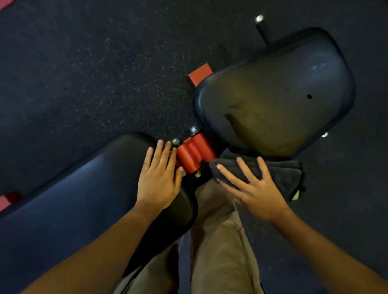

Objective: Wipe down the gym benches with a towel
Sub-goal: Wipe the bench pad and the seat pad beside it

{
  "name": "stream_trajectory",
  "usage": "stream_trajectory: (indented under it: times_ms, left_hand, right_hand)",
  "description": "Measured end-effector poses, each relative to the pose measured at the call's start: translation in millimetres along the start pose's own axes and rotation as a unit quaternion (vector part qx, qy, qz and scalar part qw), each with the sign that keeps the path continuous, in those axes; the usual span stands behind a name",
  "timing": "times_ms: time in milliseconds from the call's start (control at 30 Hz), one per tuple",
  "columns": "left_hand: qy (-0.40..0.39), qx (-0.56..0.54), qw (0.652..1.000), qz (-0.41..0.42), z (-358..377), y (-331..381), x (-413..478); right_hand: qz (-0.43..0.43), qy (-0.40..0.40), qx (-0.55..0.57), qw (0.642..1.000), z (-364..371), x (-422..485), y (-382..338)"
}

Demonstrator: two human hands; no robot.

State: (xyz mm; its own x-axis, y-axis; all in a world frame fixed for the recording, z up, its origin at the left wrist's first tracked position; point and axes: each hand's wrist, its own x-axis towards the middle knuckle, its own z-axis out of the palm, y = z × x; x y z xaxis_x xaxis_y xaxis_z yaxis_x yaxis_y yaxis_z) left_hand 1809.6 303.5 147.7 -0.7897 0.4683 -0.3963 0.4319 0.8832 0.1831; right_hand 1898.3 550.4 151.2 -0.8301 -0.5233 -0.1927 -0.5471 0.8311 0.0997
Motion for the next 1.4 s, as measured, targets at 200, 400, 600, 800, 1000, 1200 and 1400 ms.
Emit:
stream_trajectory:
  times_ms: [200,400,600,800,1000,1200,1400]
  left_hand:
    - [0.016,0.000,1.000,-0.002,1.6,-0.9,0.2]
    - [0.009,-0.003,1.000,0.001,2.0,-2.1,0.2]
    - [0.013,-0.009,1.000,-0.008,1.6,-1.5,0.8]
    - [0.015,-0.001,1.000,-0.008,2.1,-1.8,0.9]
    - [0.007,-0.002,1.000,-0.010,1.2,-2.3,0.8]
    - [0.017,-0.018,1.000,-0.016,1.9,-1.7,1.4]
    - [0.020,-0.027,0.999,-0.012,3.9,-2.9,0.6]
  right_hand:
    - [-0.034,-0.021,-0.015,0.999,-1.4,79.5,7.3]
    - [-0.031,0.027,0.005,0.999,-1.7,57.7,9.1]
    - [-0.001,0.027,0.014,1.000,-3.4,24.0,23.9]
    - [0.072,0.031,0.044,0.996,-16.6,119.7,23.3]
    - [0.134,0.033,0.082,0.987,-24.3,157.9,37.7]
    - [0.168,0.037,0.088,0.981,-17.0,50.1,32.9]
    - [0.196,0.041,0.126,0.972,-24.2,117.7,47.8]
